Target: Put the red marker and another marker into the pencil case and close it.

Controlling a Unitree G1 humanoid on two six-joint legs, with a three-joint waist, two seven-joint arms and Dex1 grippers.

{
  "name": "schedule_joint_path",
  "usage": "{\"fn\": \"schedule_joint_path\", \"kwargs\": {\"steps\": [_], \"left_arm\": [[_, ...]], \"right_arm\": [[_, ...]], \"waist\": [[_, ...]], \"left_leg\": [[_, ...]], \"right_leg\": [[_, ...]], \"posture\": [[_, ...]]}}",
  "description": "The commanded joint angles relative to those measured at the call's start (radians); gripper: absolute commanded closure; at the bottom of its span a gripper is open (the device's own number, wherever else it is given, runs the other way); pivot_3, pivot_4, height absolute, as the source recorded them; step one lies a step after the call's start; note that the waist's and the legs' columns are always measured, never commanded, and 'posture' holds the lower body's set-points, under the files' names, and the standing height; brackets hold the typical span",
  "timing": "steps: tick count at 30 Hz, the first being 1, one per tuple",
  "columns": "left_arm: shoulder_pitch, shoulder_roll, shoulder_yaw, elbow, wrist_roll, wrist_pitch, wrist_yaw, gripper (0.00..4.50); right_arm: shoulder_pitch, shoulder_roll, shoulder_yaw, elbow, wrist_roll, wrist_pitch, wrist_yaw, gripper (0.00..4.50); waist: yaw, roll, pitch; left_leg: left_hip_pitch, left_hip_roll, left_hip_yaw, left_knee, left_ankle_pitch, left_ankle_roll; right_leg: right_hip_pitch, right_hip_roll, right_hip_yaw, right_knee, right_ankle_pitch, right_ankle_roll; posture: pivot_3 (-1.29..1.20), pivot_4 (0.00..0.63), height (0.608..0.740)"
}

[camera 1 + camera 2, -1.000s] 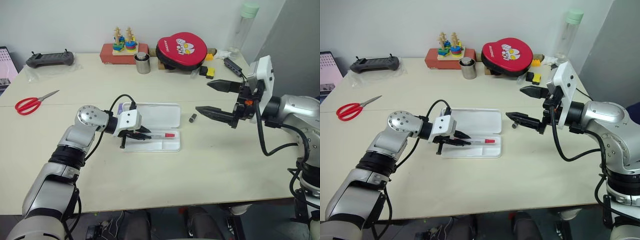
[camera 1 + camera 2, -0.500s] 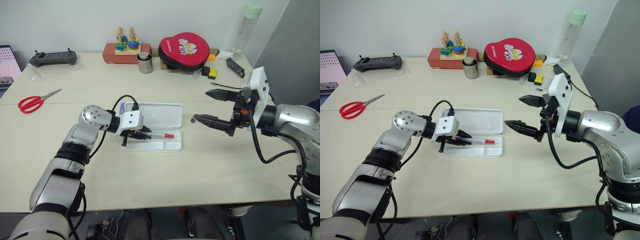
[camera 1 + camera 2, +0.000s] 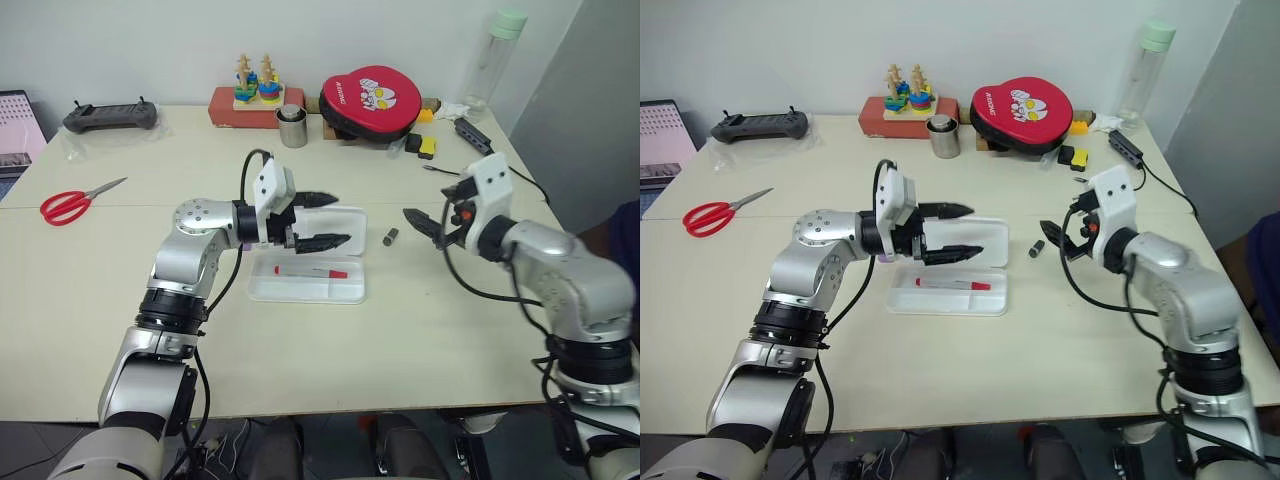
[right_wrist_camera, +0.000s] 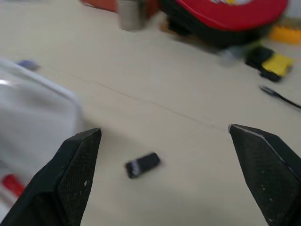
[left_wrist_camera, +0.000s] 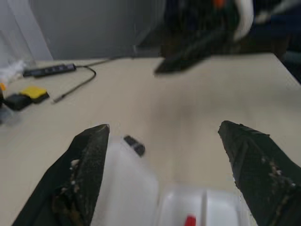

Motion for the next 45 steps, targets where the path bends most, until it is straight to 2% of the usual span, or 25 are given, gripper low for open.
{"fn": "schedule_joint_path", "kwargs": {"steps": [1,3,6,8,11,17,29,36,45], "left_arm": [[0.022,-0.016,0.039,-0.093,-0.052,0.066,0.069,0.01],[0.026,-0.016,0.044,-0.108,-0.057,0.082,0.09,0.01],[-0.001,-0.018,0.1,-0.092,-0.072,0.088,0.156,0.01],[-0.047,-0.013,0.156,-0.016,-0.037,0.071,0.273,0.01],[-0.118,0.016,0.191,0.168,0.078,0.053,0.504,0.01],[-0.174,0.028,0.227,0.331,0.137,0.085,0.679,0.01],[-0.02,0.058,0.154,0.303,0.207,0.249,0.696,0.01],[-0.005,0.047,0.139,0.294,0.225,0.272,0.709,0.01],[-0.004,0.081,0.165,0.293,0.248,0.293,0.751,0.01]], "right_arm": [[-0.022,0.095,0.004,0.053,-0.106,-0.053,-0.153,0.0],[-0.047,0.157,-0.036,0.087,-0.118,-0.08,-0.205,0.0],[-0.102,0.212,-0.07,0.057,-0.094,-0.164,-0.193,0.0],[-0.119,0.221,-0.058,0.006,-0.033,-0.2,-0.099,0.0],[-0.129,0.173,0.01,-0.047,0.015,-0.232,0.074,0.0],[-0.222,0.135,0.018,-0.091,0.121,-0.245,0.251,0.0],[-0.275,0.13,0.038,-0.071,0.153,-0.237,0.306,0.0],[-0.272,0.129,0.041,-0.086,0.164,-0.218,0.306,0.0],[-0.255,0.122,0.032,-0.099,0.163,-0.208,0.301,0.0]], "waist": [[-0.002,0.0,0.0],[-0.002,0.0,0.0],[-0.003,0.0,0.0],[-0.003,0.0,0.0],[-0.003,0.0,0.0],[-0.006,0.0,0.0],[-0.005,0.0,0.0],[0.0,0.0,0.0],[0.005,0.0,0.0]], "left_leg": [[0.0,0.0,0.0,0.0,0.0,0.0],[0.0,0.0,0.0,0.0,0.0,0.0],[0.0,0.0,0.0,0.0,0.0,0.0],[0.0,0.0,0.0,0.0,0.0,0.0],[0.0,0.0,-0.001,0.0,0.0,0.0],[0.0,0.0,0.0,0.0,0.0,0.0],[-0.001,0.0,-0.001,0.0,0.0,0.0],[-0.001,0.0,-0.001,0.0,0.0,0.0],[-0.001,0.0,-0.001,0.0,0.0,0.0]], "right_leg": [[0.0,0.0,0.0,0.0,0.0,0.0],[0.0,0.0,0.0,0.0,0.0,0.0],[0.0,0.0,0.0,0.0,0.0,0.0],[0.0,0.0,0.0,0.0,0.001,0.001],[0.0,0.0,-0.001,0.0,0.001,0.001],[0.0,0.0,-0.001,-0.001,0.001,0.001],[0.0,0.0,-0.002,0.0,0.001,0.0],[0.0,-0.001,-0.002,0.0,0.001,0.0],[0.0,-0.001,-0.002,0.0,0.001,0.0]], "posture": [[0.0,0.15,0.74],[0.0,0.15,0.74],[0.0,0.15,0.74],[0.0,0.15,0.74],[0.0,0.15,0.74],[0.0,0.15,0.74],[0.0,0.15,0.74],[0.0,0.15,0.74],[0.0,0.15,0.74]]}}
